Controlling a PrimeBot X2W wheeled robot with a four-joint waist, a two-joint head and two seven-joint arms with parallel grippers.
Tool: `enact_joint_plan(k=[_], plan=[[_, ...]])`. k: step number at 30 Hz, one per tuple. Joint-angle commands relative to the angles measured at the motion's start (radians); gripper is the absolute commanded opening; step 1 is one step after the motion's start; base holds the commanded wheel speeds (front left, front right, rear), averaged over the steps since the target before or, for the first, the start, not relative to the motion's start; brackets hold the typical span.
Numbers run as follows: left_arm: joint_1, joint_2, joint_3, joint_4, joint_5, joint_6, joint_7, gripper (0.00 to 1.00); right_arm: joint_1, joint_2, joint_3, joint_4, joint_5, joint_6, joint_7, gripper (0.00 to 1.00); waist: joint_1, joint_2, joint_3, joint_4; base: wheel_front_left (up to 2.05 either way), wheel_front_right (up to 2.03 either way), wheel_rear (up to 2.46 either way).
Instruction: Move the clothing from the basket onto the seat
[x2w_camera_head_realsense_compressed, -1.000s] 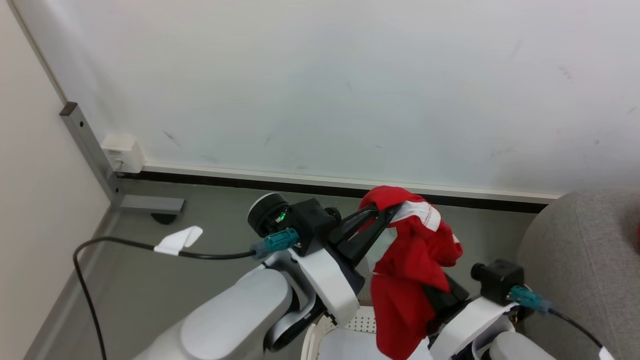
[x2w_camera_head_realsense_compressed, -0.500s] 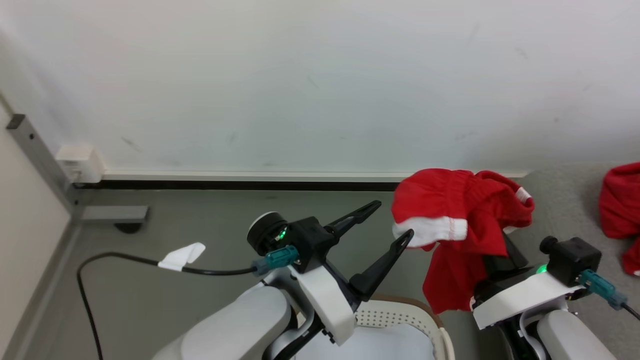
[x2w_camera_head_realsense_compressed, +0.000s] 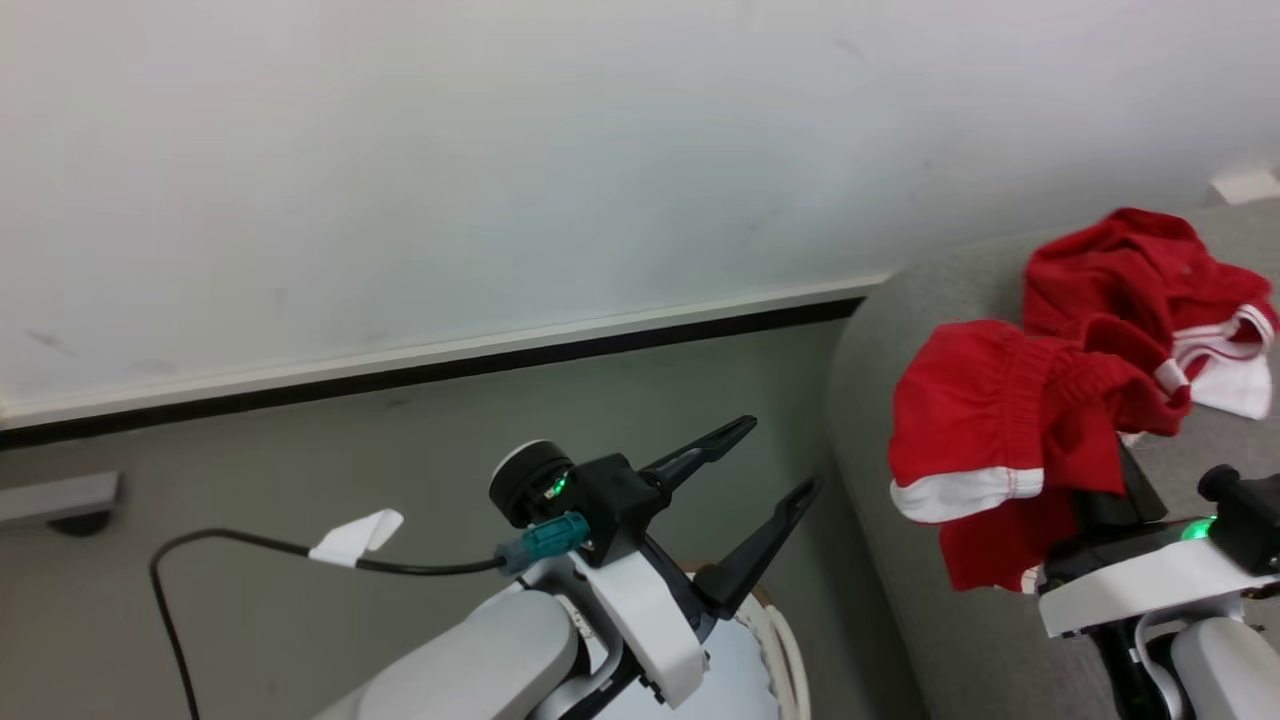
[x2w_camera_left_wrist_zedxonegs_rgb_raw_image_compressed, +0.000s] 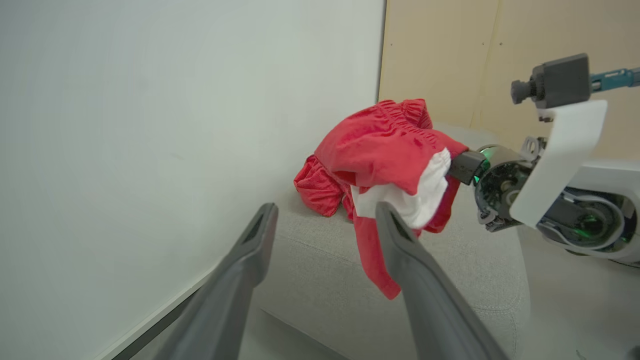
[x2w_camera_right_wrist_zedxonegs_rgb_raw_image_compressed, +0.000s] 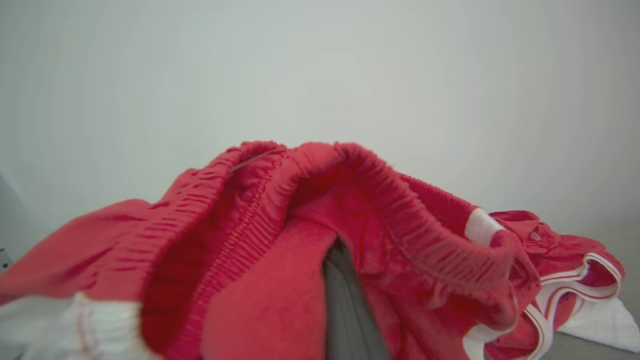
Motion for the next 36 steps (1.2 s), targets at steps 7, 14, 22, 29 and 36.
enact_joint_plan(k=[7, 14, 22, 29, 36], plan=[[0.021, 0.005, 0.015, 0.008, 0.028, 0.001, -0.013, 1.0, 0.027, -0.016, -0.049, -0.032, -0.029, -0.002, 0.0, 0.0, 0.0, -0.0001, 0.043, -0.128, 0.0, 0.0, 0.0], [0.037, -0.01, 0.031, 0.027, 0.042, -0.012, -0.017, 1.0, 0.038, -0.016, -0.066, -0.06, -0.005, -0.002, 0.0, 0.0, 0.0, -0.0001, 0.063, -0.176, 0.0, 0.0, 0.0], [0.049, -0.025, 0.059, 0.032, 0.063, -0.026, -0.017, 1.0, 0.023, -0.031, -0.084, -0.085, -0.003, -0.002, 0.0, 0.0, 0.0, -0.0001, 0.078, -0.191, 0.0, 0.0, 0.0], [0.021, -0.026, 0.071, 0.036, 0.083, -0.046, -0.017, 1.0, -0.046, -0.084, -0.118, -0.092, -0.022, -0.002, 0.0, 0.0, 0.0, -0.0001, 0.124, -0.173, 0.0, 0.0, 0.0], [-0.012, -0.018, 0.072, 0.036, 0.093, -0.053, -0.014, 1.0, -0.146, -0.197, -0.163, -0.038, -0.037, -0.002, 0.0, 0.0, 0.0, -0.0001, 0.196, -0.137, 0.0, 0.0, 0.0]])
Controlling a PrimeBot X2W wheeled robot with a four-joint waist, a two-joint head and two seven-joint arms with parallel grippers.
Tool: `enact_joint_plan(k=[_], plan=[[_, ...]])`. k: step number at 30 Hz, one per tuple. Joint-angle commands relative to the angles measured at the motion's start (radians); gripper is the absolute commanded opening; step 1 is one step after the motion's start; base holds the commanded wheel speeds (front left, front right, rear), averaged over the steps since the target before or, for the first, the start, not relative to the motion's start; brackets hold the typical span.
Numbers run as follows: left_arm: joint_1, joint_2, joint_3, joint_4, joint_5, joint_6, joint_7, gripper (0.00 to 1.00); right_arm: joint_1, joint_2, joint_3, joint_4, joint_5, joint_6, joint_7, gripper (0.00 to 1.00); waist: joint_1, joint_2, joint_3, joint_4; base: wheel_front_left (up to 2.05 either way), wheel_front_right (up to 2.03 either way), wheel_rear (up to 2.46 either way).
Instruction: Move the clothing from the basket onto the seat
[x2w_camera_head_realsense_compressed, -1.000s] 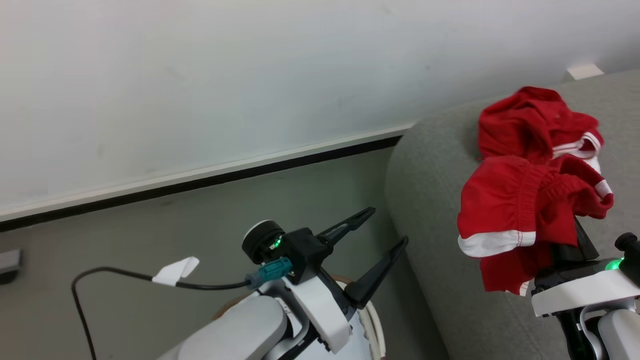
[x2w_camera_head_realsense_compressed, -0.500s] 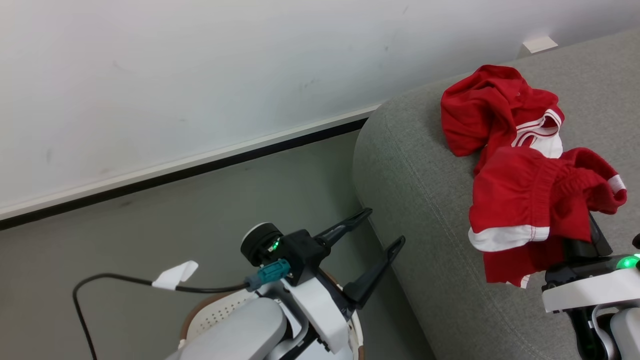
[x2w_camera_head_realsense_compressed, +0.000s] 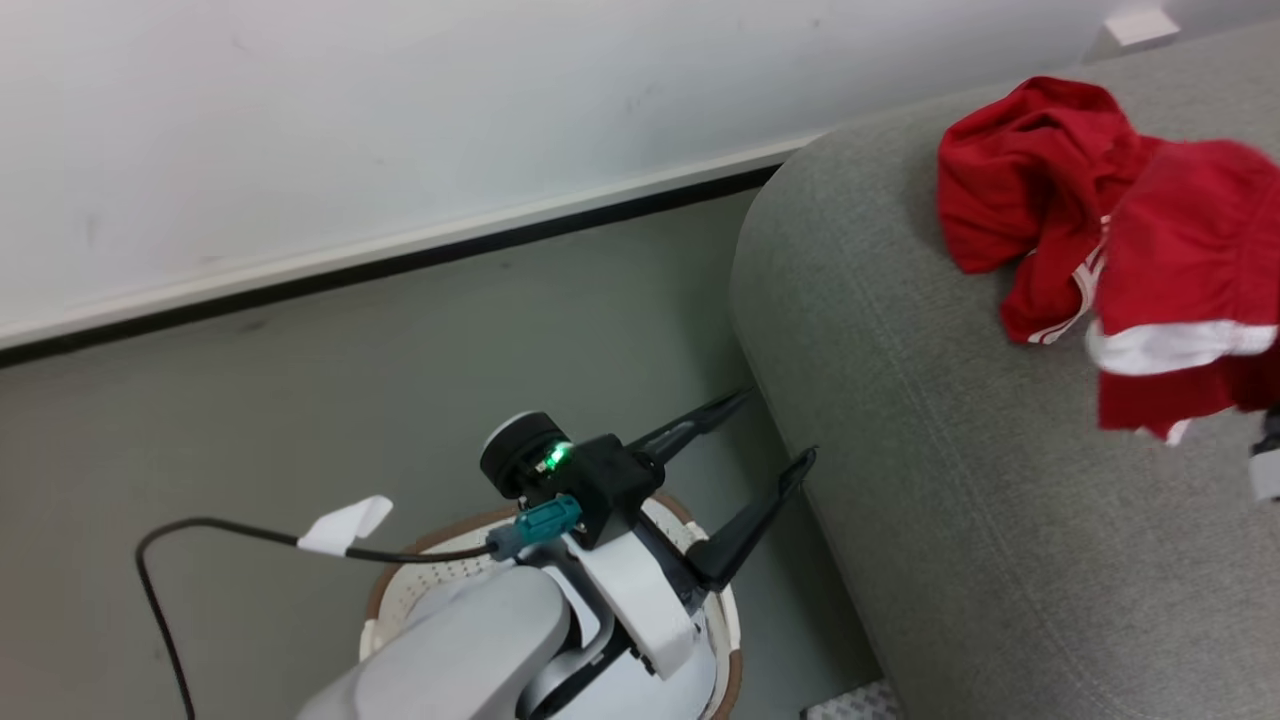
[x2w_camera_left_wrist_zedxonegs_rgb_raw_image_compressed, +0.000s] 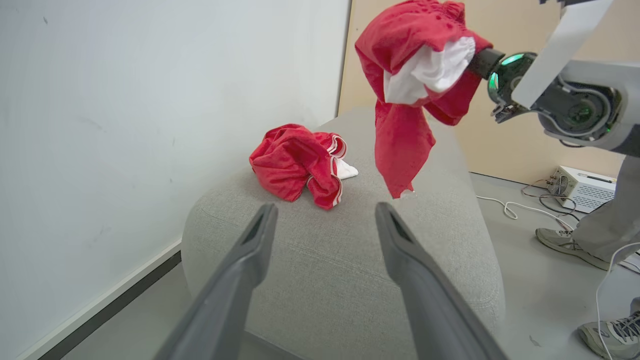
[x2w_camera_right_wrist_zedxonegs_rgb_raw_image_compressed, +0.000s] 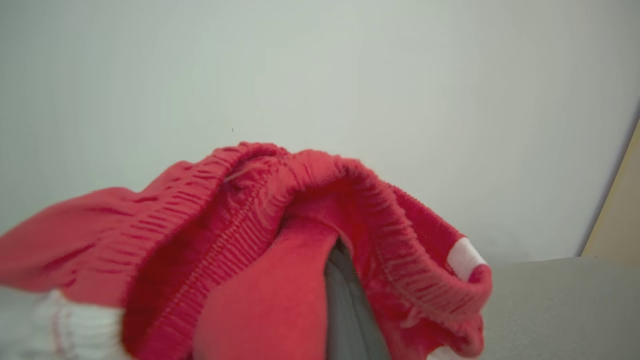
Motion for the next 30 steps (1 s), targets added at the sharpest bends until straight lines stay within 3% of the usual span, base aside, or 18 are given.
enact_joint_plan(k=[1, 9, 20, 25, 30], plan=[[-0.019, 0.011, 0.003, 0.0, 0.009, -0.001, 0.004, 1.0, -0.029, -0.028, -0.017, 0.017, 0.005, -0.002, 0.0, 0.0, -0.0001, 0.0, 0.037, 0.022, 0.0, 0.0, 0.0], [-0.066, 0.046, 0.012, -0.031, 0.028, 0.0, 0.022, 1.0, -0.106, -0.143, -0.071, 0.121, 0.006, -0.002, 0.0, 0.0, -0.0001, 0.0, 0.144, 0.055, 0.0, 0.0, 0.0], [-0.128, 0.087, 0.027, -0.077, 0.046, 0.006, 0.053, 1.0, -0.248, -0.229, -0.065, 0.314, -0.016, -0.002, 0.0, 0.0, -0.0001, 0.0, 0.305, 0.087, 0.0, 0.0, 0.0], [-0.148, 0.094, 0.033, -0.086, 0.051, 0.005, 0.049, 1.0, -0.314, -0.286, 0.017, 0.425, -0.056, -0.002, 0.035, 0.0, -0.0001, 0.0, 0.36, 0.109, 0.0, 0.0, 0.0], [-0.157, 0.092, 0.035, -0.076, 0.05, 0.003, 0.04, 1.0, -0.336, -0.297, 0.101, 0.554, -0.026, -0.002, 0.168, 0.0, -0.0001, 0.0, 0.371, 0.124, 0.0, 0.0, 0.0]])
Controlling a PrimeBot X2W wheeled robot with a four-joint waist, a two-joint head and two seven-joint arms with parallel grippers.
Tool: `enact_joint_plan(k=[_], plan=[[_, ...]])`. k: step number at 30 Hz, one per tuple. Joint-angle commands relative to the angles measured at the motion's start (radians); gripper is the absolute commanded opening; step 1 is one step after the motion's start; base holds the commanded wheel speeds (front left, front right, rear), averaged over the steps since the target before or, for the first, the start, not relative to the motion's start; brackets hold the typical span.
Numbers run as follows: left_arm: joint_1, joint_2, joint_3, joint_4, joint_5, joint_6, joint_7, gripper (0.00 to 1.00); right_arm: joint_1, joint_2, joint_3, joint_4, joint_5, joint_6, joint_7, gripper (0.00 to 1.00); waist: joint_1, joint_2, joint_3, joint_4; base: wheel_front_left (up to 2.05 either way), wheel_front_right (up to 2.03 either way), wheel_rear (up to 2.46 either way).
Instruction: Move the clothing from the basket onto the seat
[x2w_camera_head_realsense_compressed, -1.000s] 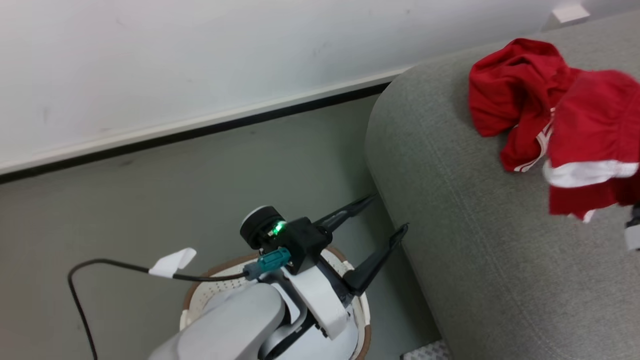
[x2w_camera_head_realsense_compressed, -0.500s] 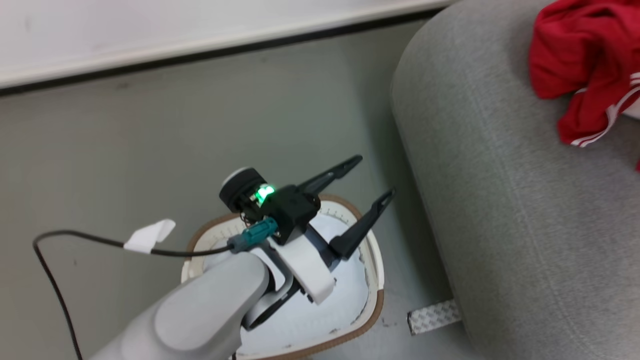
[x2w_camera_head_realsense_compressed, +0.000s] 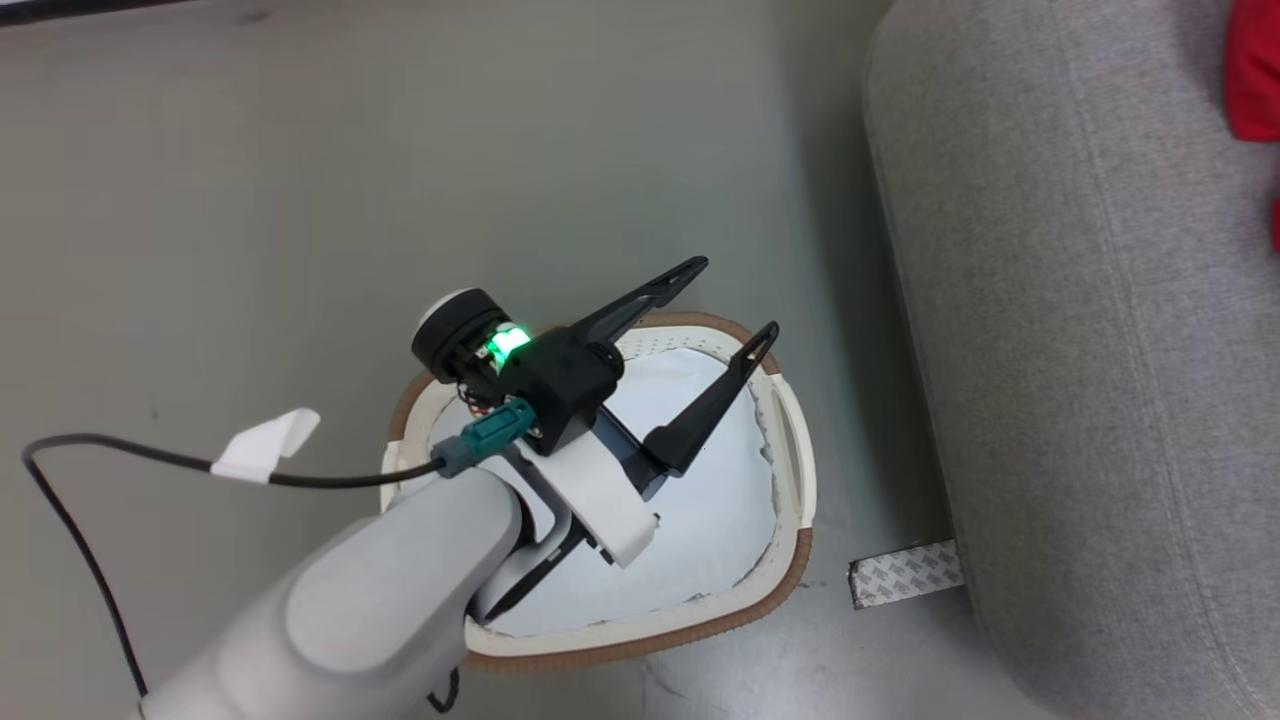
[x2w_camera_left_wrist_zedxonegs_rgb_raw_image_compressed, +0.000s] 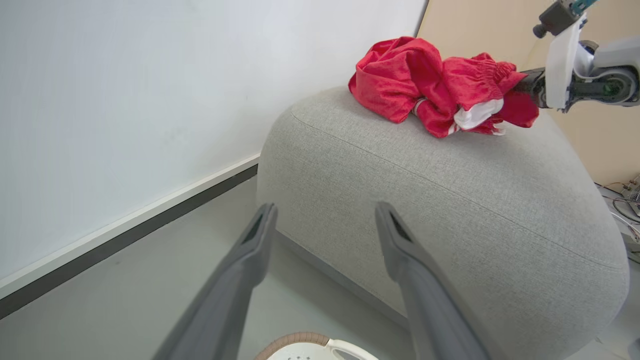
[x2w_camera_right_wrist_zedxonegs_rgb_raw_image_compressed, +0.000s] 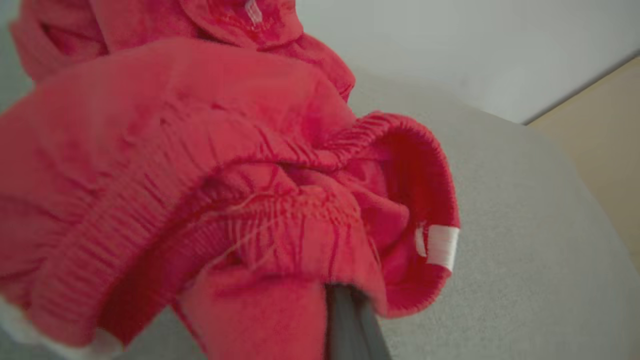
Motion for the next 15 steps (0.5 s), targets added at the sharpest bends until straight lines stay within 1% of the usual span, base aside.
enact_joint_plan(k=[1, 2, 3, 4, 5, 6, 7, 8, 15], plan=[[-0.014, 0.001, 0.003, 0.002, 0.01, -0.001, -0.007, 1.0, -0.015, -0.013, 0.012, 0.011, 0.011, -0.002, 0.016, 0.0, -0.0002, 0.0, 0.002, 0.005, 0.0, 0.0, 0.0], [-0.015, 0.0, 0.004, 0.004, 0.009, -0.001, -0.009, 1.0, -0.023, -0.017, 0.025, 0.024, 0.022, -0.002, 0.034, 0.0, -0.0002, 0.0, 0.001, 0.008, 0.0, 0.0, 0.0], [-0.015, 0.0, 0.005, 0.006, 0.008, -0.001, -0.011, 1.0, -0.026, -0.02, 0.038, 0.035, 0.035, -0.002, 0.051, 0.05, -0.0002, 0.0, -0.001, 0.01, 0.0, 0.0, 0.0], [-0.014, 0.0, 0.006, 0.008, 0.006, 0.0, -0.013, 1.0, -0.029, -0.023, 0.05, 0.044, 0.048, -0.002, 0.063, 0.23, -0.0002, 0.0, -0.003, 0.012, 0.0, 0.0, 0.0], [-0.013, 0.001, 0.007, 0.011, 0.004, 0.0, -0.015, 1.0, -0.028, -0.022, 0.065, 0.049, 0.056, -0.002, 0.074, 0.39, -0.0002, 0.0, -0.006, 0.012, 0.0, 0.0, 0.0], [-0.01, 0.001, 0.007, 0.013, 0.002, -0.001, -0.016, 1.0, -0.027, -0.021, 0.078, 0.054, 0.064, -0.002, 0.083, 0.47, -0.0002, 0.0, -0.01, 0.013, 0.0, 0.0, 0.0], [-0.007, 0.001, 0.007, 0.017, 0.0, -0.001, -0.017, 1.0, -0.029, -0.024, 0.089, 0.058, 0.071, -0.002, 0.091, 0.69, -0.0002, 0.0, -0.016, 0.013, 0.0, 0.0, 0.0], [-0.003, 0.0, 0.007, 0.02, -0.002, -0.002, -0.018, 1.0, -0.03, -0.03, 0.103, 0.061, 0.077, -0.002, 0.095, 1.0, -0.0002, 0.0, -0.022, 0.013, 0.0, 0.0, 0.0], [0.033, -0.013, 0.005, 0.05, -0.014, 0.003, -0.032, 1.0, 0.003, -0.03, 0.199, 0.063, 0.13, -0.002, 0.129, 1.0, -0.0002, 0.0, -0.107, 0.004, 0.0, 0.0, 0.0]])
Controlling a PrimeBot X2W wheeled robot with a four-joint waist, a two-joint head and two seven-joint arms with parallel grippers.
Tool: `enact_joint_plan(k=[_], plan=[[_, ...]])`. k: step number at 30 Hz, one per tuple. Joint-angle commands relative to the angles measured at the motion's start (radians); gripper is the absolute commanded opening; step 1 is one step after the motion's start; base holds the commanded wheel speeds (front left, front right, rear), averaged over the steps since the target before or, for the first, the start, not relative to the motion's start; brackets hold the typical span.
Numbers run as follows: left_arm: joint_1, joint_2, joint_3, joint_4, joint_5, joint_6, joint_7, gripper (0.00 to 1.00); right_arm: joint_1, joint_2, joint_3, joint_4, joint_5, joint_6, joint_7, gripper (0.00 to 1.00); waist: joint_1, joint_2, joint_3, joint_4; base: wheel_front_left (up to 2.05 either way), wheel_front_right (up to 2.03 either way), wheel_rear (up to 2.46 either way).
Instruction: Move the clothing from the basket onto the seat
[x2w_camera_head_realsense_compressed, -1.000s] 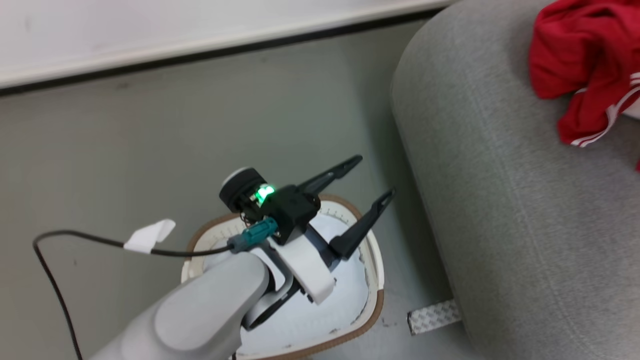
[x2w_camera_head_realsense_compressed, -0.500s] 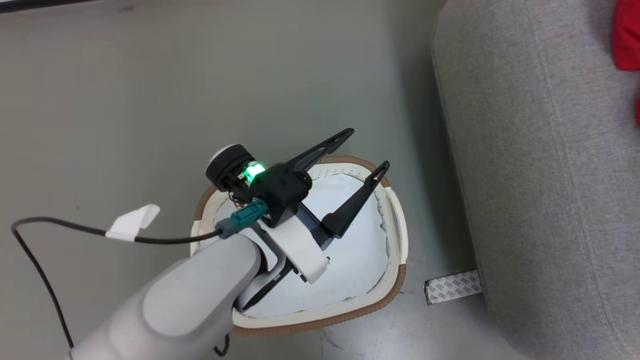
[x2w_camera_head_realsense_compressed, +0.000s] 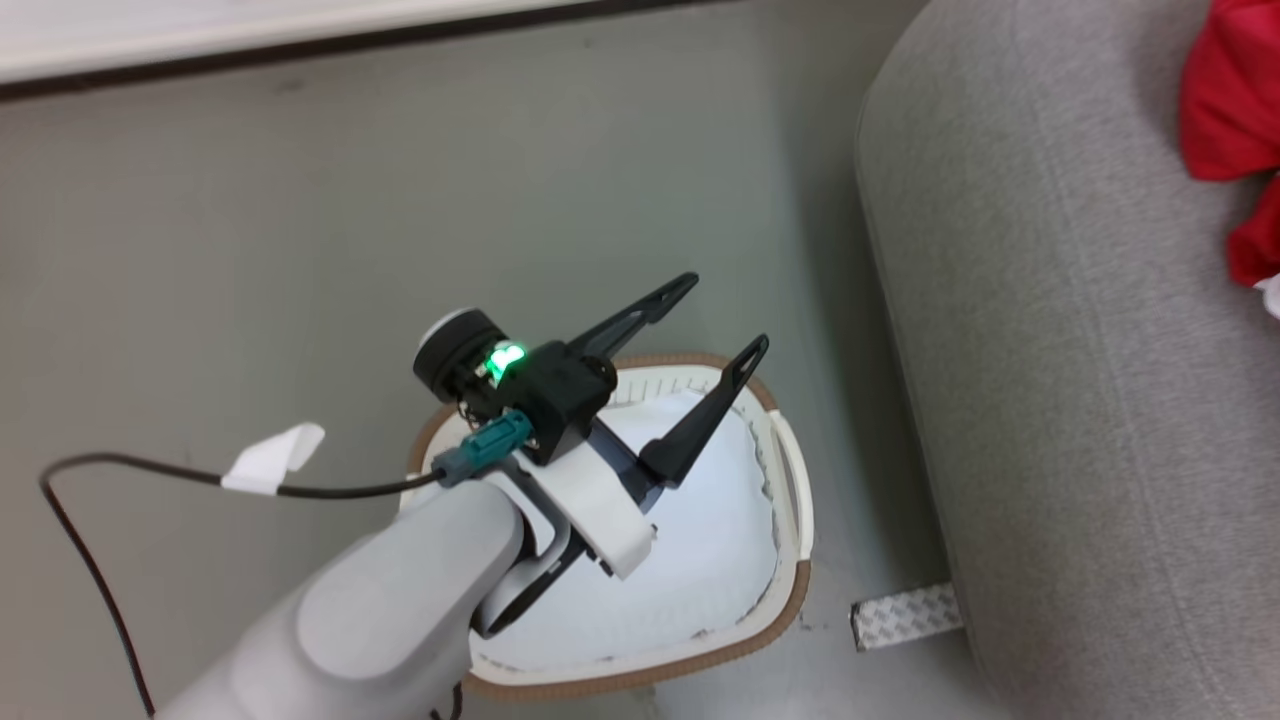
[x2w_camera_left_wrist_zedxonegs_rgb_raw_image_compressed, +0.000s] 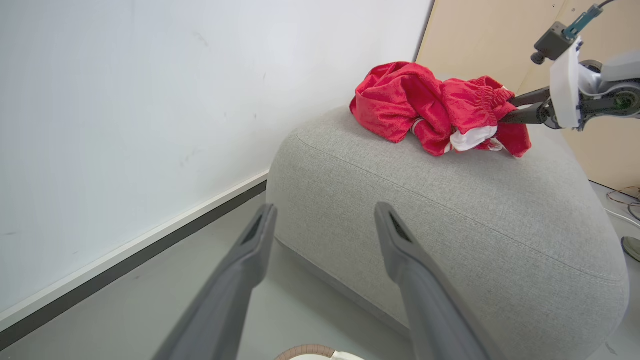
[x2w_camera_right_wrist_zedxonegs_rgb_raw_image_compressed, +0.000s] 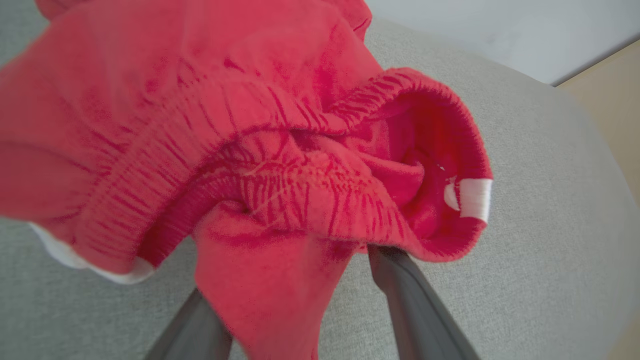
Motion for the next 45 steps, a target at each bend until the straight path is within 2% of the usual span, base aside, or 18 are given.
enact_joint_plan(k=[1, 12, 16, 21, 30, 36, 40, 45], plan=[[0.018, 0.001, 0.004, 0.006, -0.008, 0.003, -0.005, 1.0, 0.024, -0.007, 0.014, 0.001, 0.011, -0.002, 0.012, 1.0, -0.0001, 0.0, -0.039, -0.006, 0.0, 0.0, 0.0], [0.142, 0.004, 0.036, 0.044, -0.048, 0.02, -0.018, 1.0, 0.109, -0.069, 0.142, -0.098, 0.091, -0.002, 0.119, 1.0, -0.0001, 0.0, -0.272, -0.02, 0.0, 0.0, 0.0], [0.192, 0.007, 0.066, 0.04, -0.059, 0.038, -0.019, 1.0, 0.131, -0.094, 0.139, -0.192, 0.117, -0.002, 0.106, 1.0, -0.0001, 0.0, -0.35, -0.001, 0.0, 0.0, 0.0], [0.259, 0.019, 0.129, 0.016, -0.071, 0.066, -0.019, 1.0, 0.159, -0.084, 0.116, -0.319, 0.121, -0.002, 0.07, 1.0, -0.0001, 0.0, -0.424, 0.034, 0.0, 0.0, 0.0], [0.389, 0.049, 0.277, -0.014, -0.084, 0.109, -0.02, 1.0, 0.248, 0.026, 0.006, -0.46, 0.066, -0.002, -0.069, 1.0, -0.0001, 0.0, -0.489, 0.111, 0.0, 0.0, 0.0], [0.476, 0.048, 0.392, -0.038, -0.09, 0.142, -0.02, 1.0, 0.341, 0.168, -0.107, -0.508, -0.012, -0.002, -0.189, 1.0, -0.0001, 0.0, -0.503, 0.152, 0.0, 0.0, 0.0], [0.543, 0.038, 0.478, -0.064, -0.065, 0.161, -0.02, 1.0, 0.418, 0.264, -0.148, -0.55, -0.035, -0.002, -0.261, 1.0, -0.0001, 0.0, -0.506, 0.167, 0.0, 0.0, 0.0], [0.64, -0.004, 0.605, -0.088, -0.028, 0.156, -0.02, 1.0, 0.52, 0.365, -0.181, -0.578, -0.091, -0.002, -0.303, 1.0, -0.0001, 0.0, -0.504, 0.178, 0.0, 0.0, 0.0]])
